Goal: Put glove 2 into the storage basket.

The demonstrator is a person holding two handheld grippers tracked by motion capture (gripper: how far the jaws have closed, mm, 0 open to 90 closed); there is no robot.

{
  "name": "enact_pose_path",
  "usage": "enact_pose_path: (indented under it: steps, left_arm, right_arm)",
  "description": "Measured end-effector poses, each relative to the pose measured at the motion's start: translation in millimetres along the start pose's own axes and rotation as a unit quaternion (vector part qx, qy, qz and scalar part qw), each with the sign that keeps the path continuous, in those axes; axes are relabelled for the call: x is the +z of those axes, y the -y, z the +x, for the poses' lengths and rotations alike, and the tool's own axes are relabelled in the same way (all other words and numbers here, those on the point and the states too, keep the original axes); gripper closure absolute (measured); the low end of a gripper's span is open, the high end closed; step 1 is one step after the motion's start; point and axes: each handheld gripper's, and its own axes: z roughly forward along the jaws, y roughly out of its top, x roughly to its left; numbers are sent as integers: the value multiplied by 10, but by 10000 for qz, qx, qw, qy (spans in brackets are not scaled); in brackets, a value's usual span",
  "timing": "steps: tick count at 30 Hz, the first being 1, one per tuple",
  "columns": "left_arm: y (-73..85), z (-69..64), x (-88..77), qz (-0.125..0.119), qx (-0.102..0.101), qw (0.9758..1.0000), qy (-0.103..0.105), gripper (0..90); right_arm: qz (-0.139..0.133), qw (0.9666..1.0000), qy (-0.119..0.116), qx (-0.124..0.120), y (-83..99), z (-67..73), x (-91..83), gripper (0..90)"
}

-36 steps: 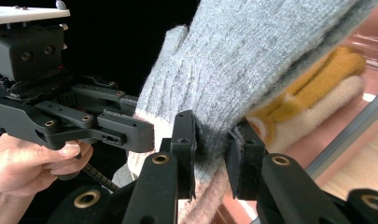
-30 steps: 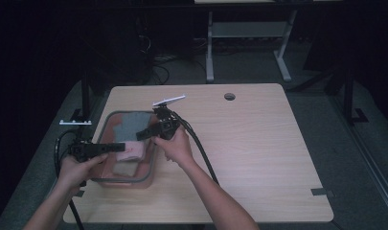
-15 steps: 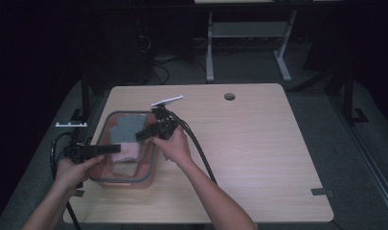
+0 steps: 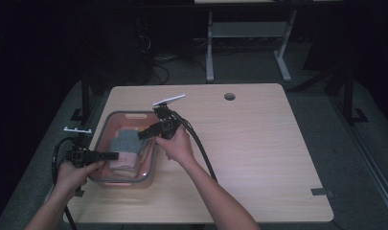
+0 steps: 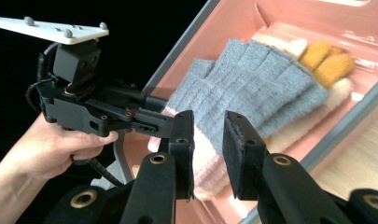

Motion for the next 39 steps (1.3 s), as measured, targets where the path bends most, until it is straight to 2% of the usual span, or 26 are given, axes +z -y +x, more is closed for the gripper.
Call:
enact_pose_path:
  steps: [3, 8, 15, 23, 26, 31, 39]
  left_arm:
    - [-27, -27, -35, 27, 204, 9995, -219, 520]
    - [-63, -82, -86, 6, 456, 9976, -519, 475]
    - [-117, -117, -193, -188, 458, 9967, -639, 455]
    - [-158, -198, -230, -290, 540, 9964, -591, 451]
    - [-174, -244, -247, -310, 638, 9953, -666, 450]
    - [-213, -326, -260, -409, 698, 9950, -590, 445]
    - [-258, -475, -207, -375, 834, 9946, -482, 444]
  right_arm:
    - [-10, 10000, 36, -19, 14, -11, -38, 724]
    - [-51, 10000, 68, 11, 47, -60, -132, 712]
    - [-148, 9997, 139, 108, 107, -173, -293, 699]
    - [-260, 9993, 191, 197, 169, -268, -455, 681]
    - [-293, 9992, 201, 197, 187, -285, -495, 674]
    - [-327, 9990, 228, 212, 219, -320, -561, 660]
    - [-399, 9984, 286, 264, 290, -402, -688, 652]
